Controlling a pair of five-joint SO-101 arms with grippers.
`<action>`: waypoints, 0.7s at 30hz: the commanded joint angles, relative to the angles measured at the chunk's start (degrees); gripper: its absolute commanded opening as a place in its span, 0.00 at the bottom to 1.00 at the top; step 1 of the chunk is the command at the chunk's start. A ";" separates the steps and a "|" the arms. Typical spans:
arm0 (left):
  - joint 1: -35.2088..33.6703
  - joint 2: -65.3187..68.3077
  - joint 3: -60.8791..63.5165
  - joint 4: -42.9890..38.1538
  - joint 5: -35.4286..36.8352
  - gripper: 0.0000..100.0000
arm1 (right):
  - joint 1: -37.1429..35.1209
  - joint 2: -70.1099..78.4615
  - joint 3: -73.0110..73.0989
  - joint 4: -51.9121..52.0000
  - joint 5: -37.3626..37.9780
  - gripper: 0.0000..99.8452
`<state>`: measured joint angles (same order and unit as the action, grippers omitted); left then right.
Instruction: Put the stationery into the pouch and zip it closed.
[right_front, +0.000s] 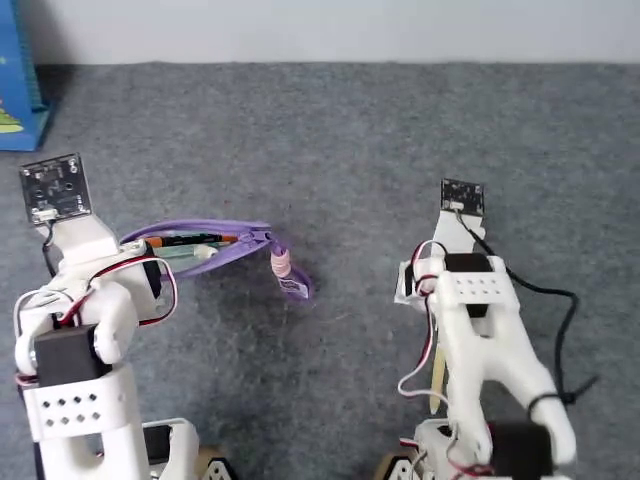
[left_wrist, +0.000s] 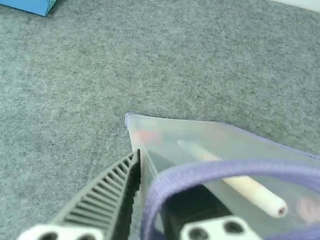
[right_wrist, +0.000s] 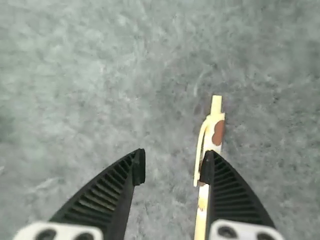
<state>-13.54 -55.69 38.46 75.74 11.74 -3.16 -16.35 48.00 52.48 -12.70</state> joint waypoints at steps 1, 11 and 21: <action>-0.44 -0.97 -1.36 -1.32 -0.79 0.01 | 0.57 3.03 -3.60 -1.63 0.18 0.18; -0.44 -0.97 -1.36 -0.62 -0.79 0.01 | 3.56 10.33 -5.19 -3.03 3.87 0.02; -0.53 -0.97 -1.36 -0.62 -0.79 0.01 | 3.65 8.22 -5.19 -3.21 5.98 0.01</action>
<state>-13.54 -55.69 38.46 75.74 11.56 -0.18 -5.54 44.66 49.49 -7.43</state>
